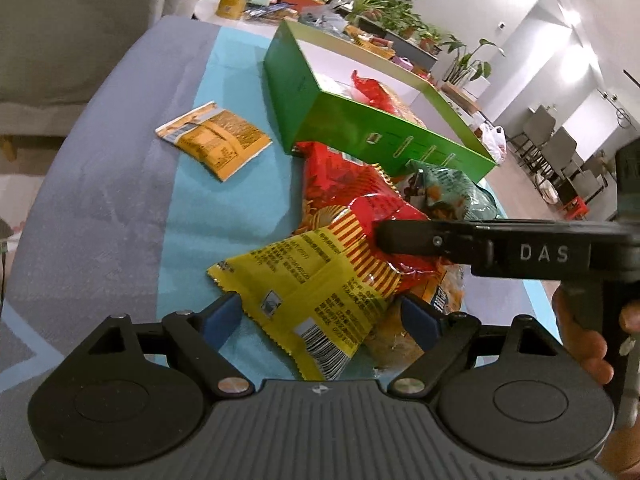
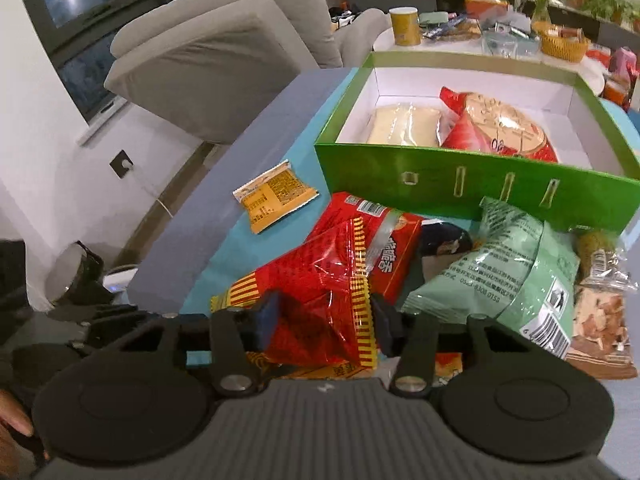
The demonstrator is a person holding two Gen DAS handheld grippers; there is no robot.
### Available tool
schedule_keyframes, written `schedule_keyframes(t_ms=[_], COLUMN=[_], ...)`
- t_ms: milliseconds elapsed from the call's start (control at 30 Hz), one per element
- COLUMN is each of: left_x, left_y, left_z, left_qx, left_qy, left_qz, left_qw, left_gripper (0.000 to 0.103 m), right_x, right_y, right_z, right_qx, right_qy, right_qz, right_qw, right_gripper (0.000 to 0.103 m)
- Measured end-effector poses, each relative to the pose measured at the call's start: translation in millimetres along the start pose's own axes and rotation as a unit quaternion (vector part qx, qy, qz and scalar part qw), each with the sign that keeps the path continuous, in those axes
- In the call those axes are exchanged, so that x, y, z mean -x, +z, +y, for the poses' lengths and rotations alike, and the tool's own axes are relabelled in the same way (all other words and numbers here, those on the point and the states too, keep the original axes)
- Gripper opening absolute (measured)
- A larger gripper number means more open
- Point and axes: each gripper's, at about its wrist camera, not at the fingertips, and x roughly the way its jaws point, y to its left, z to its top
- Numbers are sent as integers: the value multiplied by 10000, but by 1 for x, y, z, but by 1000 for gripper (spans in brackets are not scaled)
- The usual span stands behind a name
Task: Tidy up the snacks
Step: 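Grasp the red striped bag with the left gripper and lift it toward the box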
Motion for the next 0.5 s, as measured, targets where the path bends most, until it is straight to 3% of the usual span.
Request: schedule_keyframes(t_ms=[100,167,267,400,500], left_x=[-2,0,4,13,12], left_y=[-1,-1,1,3,5], left_z=[-1,-3,-4,-16,-24], left_qx=[-62,-83,-152,-458,-587], left_qy=[-2,37,-216,-450,-321], left_qz=[-121,-229,-343,-595,-529], left_qw=[9999,9997,9991,9962,9964], left_gripper=[83,73,63,62,63], right_x=[1,2,7,14,15], right_y=[-1,-2,-2,-1,-1], right_z=[1,1,2,6,8], right_qx=[-13,-22,-51,-43,79], right_qy=[41,32,50,146,-154], right_qz=[-13,-40,-91,-177,-225], right_qw=[10000,10000,9999,9997,9996], right_gripper=[65,65,65,65,64])
